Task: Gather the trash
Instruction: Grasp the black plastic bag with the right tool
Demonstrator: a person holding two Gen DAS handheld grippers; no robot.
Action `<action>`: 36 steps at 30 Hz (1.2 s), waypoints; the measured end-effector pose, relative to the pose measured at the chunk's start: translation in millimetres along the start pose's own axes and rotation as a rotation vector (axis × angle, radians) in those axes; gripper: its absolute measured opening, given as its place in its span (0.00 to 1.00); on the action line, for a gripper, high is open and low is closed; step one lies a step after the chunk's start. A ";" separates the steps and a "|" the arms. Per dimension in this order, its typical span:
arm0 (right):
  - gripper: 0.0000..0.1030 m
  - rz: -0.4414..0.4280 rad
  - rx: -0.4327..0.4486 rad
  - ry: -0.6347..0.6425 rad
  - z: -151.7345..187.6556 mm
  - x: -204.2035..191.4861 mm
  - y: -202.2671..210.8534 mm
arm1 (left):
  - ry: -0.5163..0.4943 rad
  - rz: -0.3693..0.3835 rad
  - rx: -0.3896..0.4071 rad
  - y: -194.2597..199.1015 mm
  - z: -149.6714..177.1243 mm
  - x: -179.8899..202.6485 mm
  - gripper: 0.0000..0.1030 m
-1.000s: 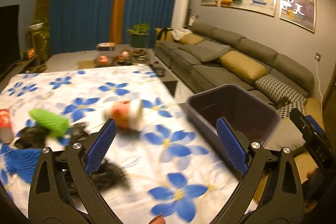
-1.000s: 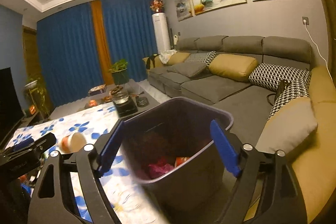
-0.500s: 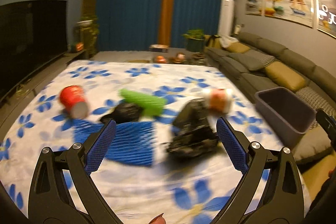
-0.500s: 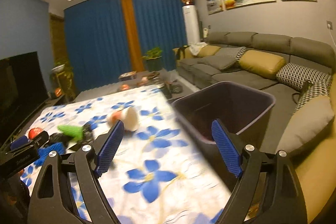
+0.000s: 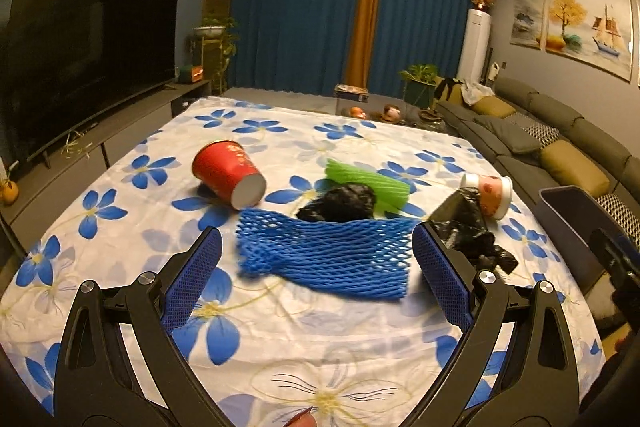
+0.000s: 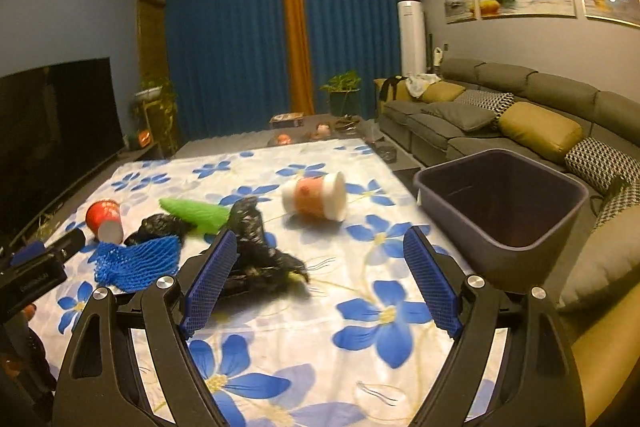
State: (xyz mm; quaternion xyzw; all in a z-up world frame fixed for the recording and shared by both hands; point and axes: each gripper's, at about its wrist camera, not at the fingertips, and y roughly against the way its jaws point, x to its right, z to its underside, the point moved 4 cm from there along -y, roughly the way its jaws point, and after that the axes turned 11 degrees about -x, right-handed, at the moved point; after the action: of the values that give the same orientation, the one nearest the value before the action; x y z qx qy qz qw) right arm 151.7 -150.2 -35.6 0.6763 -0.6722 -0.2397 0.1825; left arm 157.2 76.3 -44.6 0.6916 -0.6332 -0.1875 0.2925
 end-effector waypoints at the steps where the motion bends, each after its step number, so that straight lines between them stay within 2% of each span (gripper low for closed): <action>1: 0.81 -0.003 -0.006 0.008 -0.9 -4.8 -5.2 | 0.002 -0.002 0.000 -0.3 -0.8 -1.4 0.91; 8: 0.81 -0.014 -0.056 0.060 -6.8 -34.1 -53.1 | 0.013 -0.020 -0.002 -11.2 -7.5 -13.7 0.91; 16: 0.80 -0.032 -0.133 0.071 -12.6 -47.3 -100.2 | 0.014 -0.037 -0.007 -26.8 -13.0 -20.4 0.91; 22: 0.70 -0.048 -0.201 0.065 -13.0 -53.1 -129.0 | 0.012 -0.034 -0.026 -43.7 -12.5 -19.2 0.91; 26: 0.51 -0.057 -0.248 0.081 -7.7 -57.1 -140.1 | -0.004 -0.024 -0.047 -52.6 -10.0 -13.4 0.91; 27: 0.42 -0.064 -0.260 0.082 -6.4 -57.7 -142.6 | -0.008 -0.024 -0.052 -54.8 -9.3 -11.9 0.91; 28: 0.38 -0.070 -0.266 0.081 -5.6 -57.5 -143.3 | -0.012 -0.023 -0.057 -57.0 -8.5 -10.8 0.91; 30: 0.20 -0.090 -0.281 0.073 -4.1 -56.0 -145.8 | -0.018 -0.016 -0.080 -63.2 -6.5 -8.1 0.91; 33: 0.09 -0.107 -0.280 0.058 -3.5 -52.0 -144.4 | -0.020 -0.011 -0.103 -70.1 -4.2 -6.3 0.91; 36: 0.07 -0.107 -0.253 0.049 -3.7 -48.2 -136.4 | -0.017 0.003 -0.136 -77.9 -2.1 -4.7 0.91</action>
State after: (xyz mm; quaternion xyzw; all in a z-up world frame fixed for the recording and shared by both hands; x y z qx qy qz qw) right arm 266.8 -98.4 -106.3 0.6883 -0.5951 -0.3153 0.2696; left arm 217.7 83.4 -93.5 0.6677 -0.6225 -0.2352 0.3337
